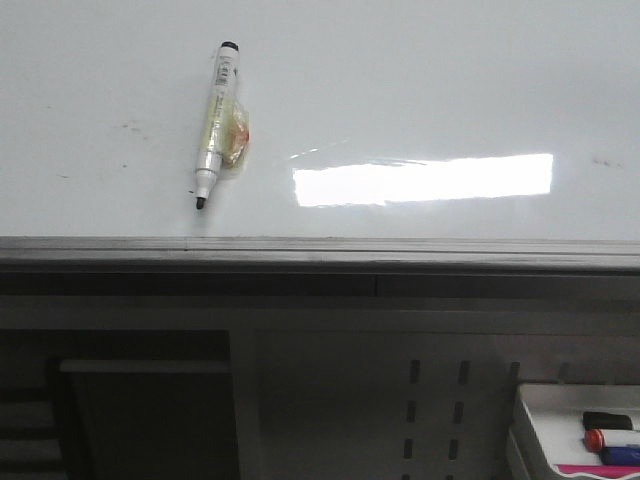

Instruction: Write number 4 on whiteboard

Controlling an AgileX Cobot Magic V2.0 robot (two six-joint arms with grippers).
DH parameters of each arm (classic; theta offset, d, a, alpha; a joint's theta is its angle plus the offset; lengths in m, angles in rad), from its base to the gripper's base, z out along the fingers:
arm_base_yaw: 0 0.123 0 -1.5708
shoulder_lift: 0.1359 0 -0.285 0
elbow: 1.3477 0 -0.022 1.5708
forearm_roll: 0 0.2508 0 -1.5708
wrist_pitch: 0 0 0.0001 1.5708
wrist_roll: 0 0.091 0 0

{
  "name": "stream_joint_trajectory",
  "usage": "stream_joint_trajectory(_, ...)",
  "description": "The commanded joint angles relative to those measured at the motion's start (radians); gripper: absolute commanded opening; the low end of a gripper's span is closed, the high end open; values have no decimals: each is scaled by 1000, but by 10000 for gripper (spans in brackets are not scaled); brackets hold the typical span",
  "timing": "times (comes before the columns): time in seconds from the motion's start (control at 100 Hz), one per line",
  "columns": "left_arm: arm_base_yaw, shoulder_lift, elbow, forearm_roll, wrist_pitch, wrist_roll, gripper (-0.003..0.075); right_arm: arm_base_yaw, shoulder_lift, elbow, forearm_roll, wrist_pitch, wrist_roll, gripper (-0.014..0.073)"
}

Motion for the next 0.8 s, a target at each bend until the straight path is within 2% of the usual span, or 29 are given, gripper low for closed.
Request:
stream_joint_trajectory(0.0, 1, -23, 33, -5, -109, -8, -20, -7, -14, 20, 14, -157, -5, -37)
stream_joint_trajectory(0.06, 1, -23, 33, -55, -184, -8, -20, -7, -14, 20, 60, -253, -2, -37)
stream_joint_trajectory(0.1, 1, -23, 33, -155, -238, -8, -20, -7, -14, 20, 125, -313, -2, -37)
stream_joint_trajectory(0.21, 1, -23, 33, -361, -327, -8, -20, -7, -14, 20, 294, -369, -2, -37)
stream_joint_trajectory(0.3, 1, -23, 33, -477, -361, -8, -20, -7, -14, 20, 302, -363, -2, -37)
stream_joint_trajectory(0.43, 1, -23, 33, -905, -370, -8, -20, -7, -14, 20, 312, -367, -2, -37)
stream_joint_trajectory(0.52, 1, -23, 33, -1098, -370, -8, -20, -7, -14, 20, 311, -369, -2, -37)
stream_joint_trajectory(0.64, 1, -23, 33, -1190, -363, -8, -20, -7, -14, 18, 312, -385, -2, -37)
stream_joint_trajectory(0.73, 1, -23, 32, -1164, -327, 8, -20, -7, -14, -9, 313, -388, -2, -37)
stream_joint_trajectory(0.79, 1, -21, 22, -1136, -278, 15, -20, -7, -10, -46, 313, -331, -2, -37)
